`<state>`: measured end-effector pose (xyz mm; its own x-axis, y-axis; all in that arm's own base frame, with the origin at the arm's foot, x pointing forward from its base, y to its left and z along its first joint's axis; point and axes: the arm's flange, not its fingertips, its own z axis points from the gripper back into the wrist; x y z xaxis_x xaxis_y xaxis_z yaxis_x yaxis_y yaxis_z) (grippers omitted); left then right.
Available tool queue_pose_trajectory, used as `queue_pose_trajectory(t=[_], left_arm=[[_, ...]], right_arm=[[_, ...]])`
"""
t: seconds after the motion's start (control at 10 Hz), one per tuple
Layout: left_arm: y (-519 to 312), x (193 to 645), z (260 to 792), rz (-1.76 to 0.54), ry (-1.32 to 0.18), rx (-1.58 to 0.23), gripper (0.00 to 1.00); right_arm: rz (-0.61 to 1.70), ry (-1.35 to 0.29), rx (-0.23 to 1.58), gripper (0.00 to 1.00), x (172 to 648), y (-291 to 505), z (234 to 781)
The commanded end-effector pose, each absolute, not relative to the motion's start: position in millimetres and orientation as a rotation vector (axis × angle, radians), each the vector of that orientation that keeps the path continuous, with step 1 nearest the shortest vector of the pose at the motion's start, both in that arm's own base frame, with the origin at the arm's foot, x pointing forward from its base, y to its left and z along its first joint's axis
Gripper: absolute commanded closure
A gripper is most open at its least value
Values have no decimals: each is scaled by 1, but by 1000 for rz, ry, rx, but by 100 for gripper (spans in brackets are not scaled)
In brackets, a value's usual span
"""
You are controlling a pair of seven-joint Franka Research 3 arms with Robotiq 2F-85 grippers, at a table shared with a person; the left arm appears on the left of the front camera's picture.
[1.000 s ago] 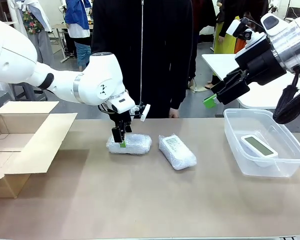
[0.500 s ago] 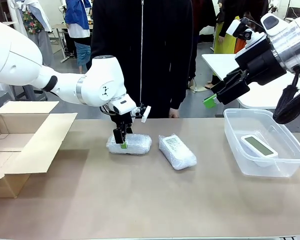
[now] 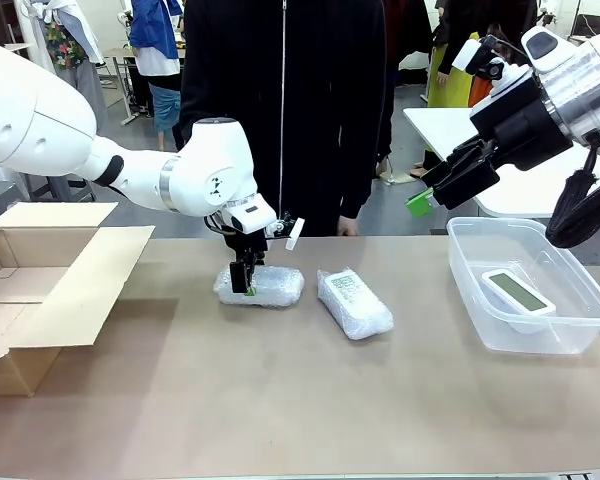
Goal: Separate and place wrapped and unwrapped clocks.
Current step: Pick up the Digital clock indicated by the person.
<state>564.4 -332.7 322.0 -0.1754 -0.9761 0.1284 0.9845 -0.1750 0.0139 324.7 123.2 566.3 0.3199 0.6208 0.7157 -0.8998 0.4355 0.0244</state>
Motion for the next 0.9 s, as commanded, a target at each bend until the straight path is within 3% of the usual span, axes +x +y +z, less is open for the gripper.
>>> queue_pose_trajectory(t=[0.0,0.1,0.2,0.3,0.4,0.5,0.6,0.7,0.8], left_arm=[[-335,572,322,-1730,-89,-103,0],[-335,571,322,-1732,-84,-102,20],[-334,572,326,-1732,-96,-114,20],[-332,572,330,-1727,-96,-125,39],[-332,572,333,-1730,-88,-130,24],[-332,571,335,-1728,-72,-144,59],[-332,572,334,-1725,-56,-146,44],[-332,572,334,-1724,-53,-145,79],[-331,573,336,-1716,-62,-148,64]], right_arm=[[1050,-700,485,0,326,123,566],[1050,-700,485,0,326,123,566],[1050,-700,485,0,326,123,566],[1050,-700,485,0,326,123,566],[1050,-700,485,0,326,123,566],[1050,-700,485,0,326,123,566],[1050,-700,485,0,326,123,566],[1050,-700,485,0,326,123,566],[1050,-700,485,0,326,123,566]])
